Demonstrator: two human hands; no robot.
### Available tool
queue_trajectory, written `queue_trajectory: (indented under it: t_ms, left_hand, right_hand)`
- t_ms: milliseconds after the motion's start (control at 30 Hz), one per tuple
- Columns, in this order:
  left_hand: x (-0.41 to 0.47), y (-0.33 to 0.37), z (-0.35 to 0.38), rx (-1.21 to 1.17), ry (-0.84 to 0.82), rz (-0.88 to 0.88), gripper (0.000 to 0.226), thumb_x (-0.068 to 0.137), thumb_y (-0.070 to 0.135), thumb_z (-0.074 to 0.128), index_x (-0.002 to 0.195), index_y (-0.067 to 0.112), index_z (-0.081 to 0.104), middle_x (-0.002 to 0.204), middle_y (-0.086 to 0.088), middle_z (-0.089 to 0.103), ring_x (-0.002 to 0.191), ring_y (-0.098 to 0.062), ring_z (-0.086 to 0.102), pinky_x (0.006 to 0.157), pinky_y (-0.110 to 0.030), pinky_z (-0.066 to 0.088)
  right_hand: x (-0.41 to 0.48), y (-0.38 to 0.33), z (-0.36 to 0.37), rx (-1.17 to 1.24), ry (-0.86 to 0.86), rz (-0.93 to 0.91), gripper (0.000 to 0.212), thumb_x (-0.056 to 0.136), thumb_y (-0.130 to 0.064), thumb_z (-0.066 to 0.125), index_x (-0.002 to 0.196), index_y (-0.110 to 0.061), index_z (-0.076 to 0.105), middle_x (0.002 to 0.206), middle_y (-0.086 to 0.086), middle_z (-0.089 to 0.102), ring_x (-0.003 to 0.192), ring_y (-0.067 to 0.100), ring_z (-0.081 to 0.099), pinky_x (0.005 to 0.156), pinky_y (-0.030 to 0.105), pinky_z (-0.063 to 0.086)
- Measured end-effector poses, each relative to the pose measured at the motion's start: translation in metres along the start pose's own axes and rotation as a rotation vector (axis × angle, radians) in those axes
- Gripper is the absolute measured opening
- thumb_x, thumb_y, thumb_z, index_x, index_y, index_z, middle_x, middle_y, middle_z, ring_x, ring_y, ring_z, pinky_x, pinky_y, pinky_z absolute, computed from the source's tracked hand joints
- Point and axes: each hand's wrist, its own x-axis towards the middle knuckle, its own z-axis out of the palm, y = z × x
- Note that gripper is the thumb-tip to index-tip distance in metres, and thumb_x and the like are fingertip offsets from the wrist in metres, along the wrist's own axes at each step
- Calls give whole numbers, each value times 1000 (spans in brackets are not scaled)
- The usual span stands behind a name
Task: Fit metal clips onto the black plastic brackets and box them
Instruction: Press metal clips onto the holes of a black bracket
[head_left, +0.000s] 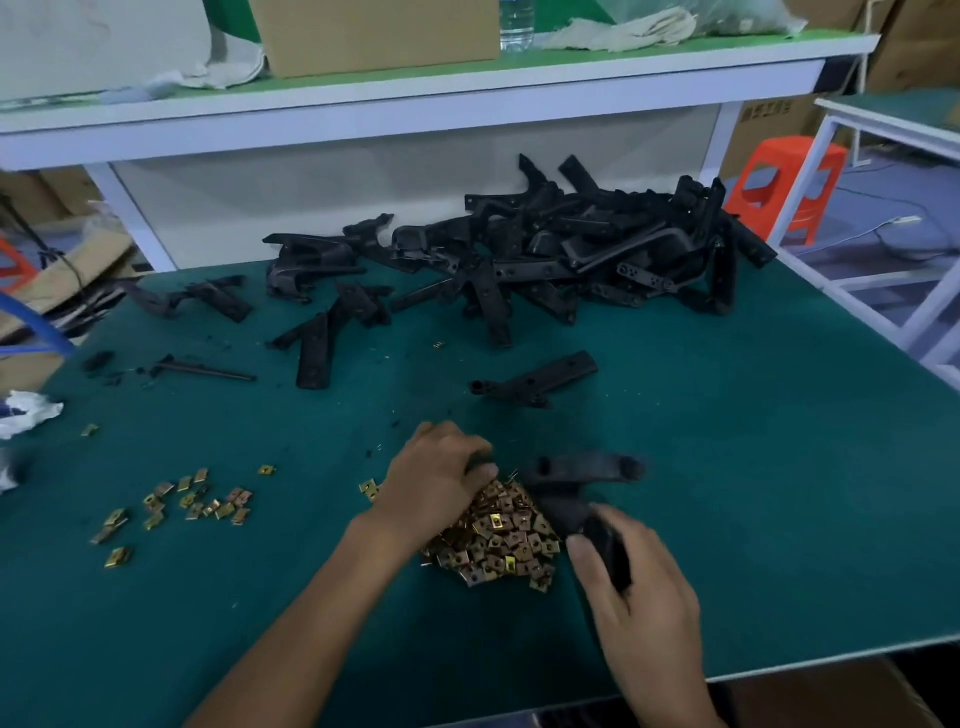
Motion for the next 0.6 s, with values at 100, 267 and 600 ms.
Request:
queue_trajectory:
  t_ms: [100,267,600]
  left_hand:
    - [15,-3,2,-15,-117,-23,9,93,41,64,94,34,69,98,10,61,104,-18,55,93,-35,44]
    - [13,9,-7,-144,-76,-42,14,87,39,63,75,41,56,83,19,63,83,-1,60,70,-20,41]
    - [-47,33,-44,-889,77,-203,23,96,18,67,104,36,77,81,10,71,77,0,62,72,-14,48]
  right_hand:
    - [-3,0,3,-50,-15,-20,45,93,-58,57,117,-23,71,107,-15,66,103,13,64,82,31,49]
    - [-3,-1,2,-92,-39,-17,56,84,-63,57,119,-23,71,109,-9,68,106,15,63,81,35,51]
    - [-5,2,8,-185,27,-183,47,78,-56,80,112,-27,68,95,-12,65,89,14,60,61,36,51]
